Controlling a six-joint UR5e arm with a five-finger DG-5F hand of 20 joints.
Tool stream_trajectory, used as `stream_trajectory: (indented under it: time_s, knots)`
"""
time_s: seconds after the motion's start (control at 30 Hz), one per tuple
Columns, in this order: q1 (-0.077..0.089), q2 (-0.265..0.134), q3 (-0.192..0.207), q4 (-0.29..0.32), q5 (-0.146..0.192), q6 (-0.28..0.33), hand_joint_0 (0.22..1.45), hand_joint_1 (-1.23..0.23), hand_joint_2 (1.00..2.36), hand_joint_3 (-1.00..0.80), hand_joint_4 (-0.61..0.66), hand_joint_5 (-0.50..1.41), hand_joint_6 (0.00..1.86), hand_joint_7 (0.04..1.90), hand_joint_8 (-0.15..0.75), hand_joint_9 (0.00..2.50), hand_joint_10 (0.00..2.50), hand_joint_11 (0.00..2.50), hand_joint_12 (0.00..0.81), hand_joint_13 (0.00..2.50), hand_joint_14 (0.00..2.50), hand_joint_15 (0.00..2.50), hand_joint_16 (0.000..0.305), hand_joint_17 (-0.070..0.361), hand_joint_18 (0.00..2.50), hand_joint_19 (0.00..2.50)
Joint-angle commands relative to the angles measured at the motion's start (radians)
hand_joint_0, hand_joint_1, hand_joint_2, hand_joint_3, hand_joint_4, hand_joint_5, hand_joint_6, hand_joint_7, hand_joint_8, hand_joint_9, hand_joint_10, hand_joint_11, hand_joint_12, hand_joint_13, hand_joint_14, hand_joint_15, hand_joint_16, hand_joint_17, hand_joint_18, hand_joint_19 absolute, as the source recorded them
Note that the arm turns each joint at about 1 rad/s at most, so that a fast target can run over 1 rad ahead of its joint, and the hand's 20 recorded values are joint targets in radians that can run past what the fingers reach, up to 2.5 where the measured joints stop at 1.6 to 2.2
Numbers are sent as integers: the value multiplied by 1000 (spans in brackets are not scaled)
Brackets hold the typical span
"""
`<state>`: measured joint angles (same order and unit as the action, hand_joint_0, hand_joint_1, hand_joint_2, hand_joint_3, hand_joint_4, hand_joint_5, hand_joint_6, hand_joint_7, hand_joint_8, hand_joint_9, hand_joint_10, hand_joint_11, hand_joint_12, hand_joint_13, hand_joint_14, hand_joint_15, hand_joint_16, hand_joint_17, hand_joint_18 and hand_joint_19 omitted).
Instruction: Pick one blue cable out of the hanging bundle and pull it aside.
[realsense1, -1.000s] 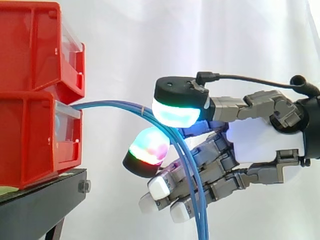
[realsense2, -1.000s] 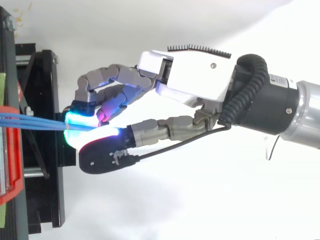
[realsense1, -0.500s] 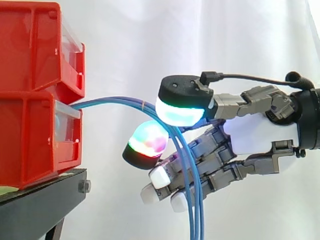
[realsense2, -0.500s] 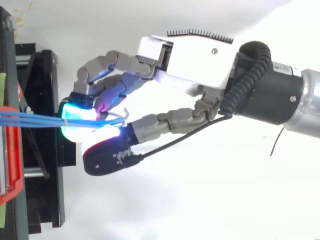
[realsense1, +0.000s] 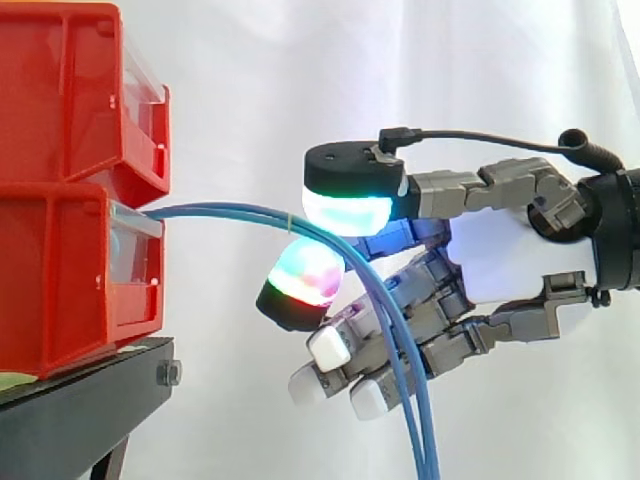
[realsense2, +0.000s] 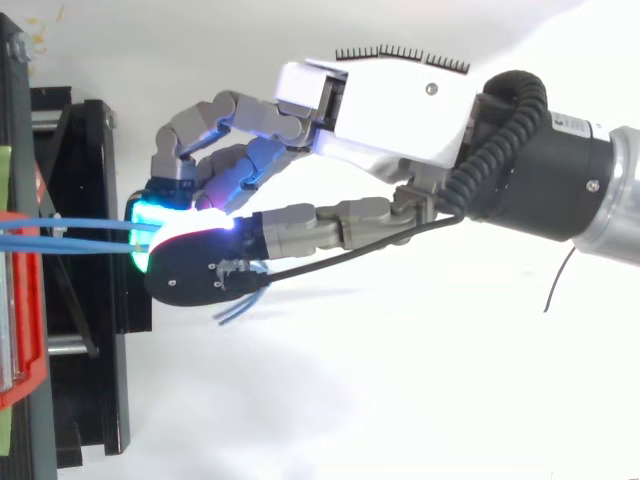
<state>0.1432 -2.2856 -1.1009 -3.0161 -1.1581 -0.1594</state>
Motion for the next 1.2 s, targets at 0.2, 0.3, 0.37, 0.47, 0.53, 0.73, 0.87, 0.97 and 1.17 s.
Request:
stream_trajectory:
  time_s: [0.2,0.3,0.37,0.47,0.53,0.73,0.87,0.97,1.17]
  knots:
    - [-2,0,6,-24,0,23,566,-761,1009,-393,150,-152,904,917,314,869,14,436,375,571,9,247,50,113,609,449]
    - [-2,0,4,-21,-2,23,535,-687,1008,-404,153,-149,898,925,321,885,15,448,382,575,9,246,52,117,617,450]
    - [-2,0,4,-21,0,23,523,-655,1006,-413,155,-147,892,939,328,897,17,457,388,573,9,244,53,118,618,457]
    - [-2,0,4,-23,-2,23,514,-636,1007,-408,155,-144,889,939,328,901,15,452,390,570,9,250,53,120,618,456]
    - [-2,0,6,-24,-2,23,549,-675,1011,-355,148,-144,886,973,324,895,17,450,381,565,9,249,51,116,602,460]
    - [-2,0,4,-24,-2,23,714,-915,1018,-279,-61,-169,930,1047,293,847,15,461,366,574,8,227,48,108,634,408]
    - [-2,0,4,-26,-2,23,808,-930,1000,-500,-65,-189,943,1002,266,819,14,453,353,576,10,210,47,105,649,380]
    - [-2,0,4,-26,-2,24,760,-930,1000,-500,-5,-191,940,917,252,822,16,461,346,583,8,210,46,104,675,350]
    - [-2,0,4,-26,-2,27,529,-912,1000,-500,88,-195,927,843,281,825,15,476,367,585,11,240,49,111,672,407]
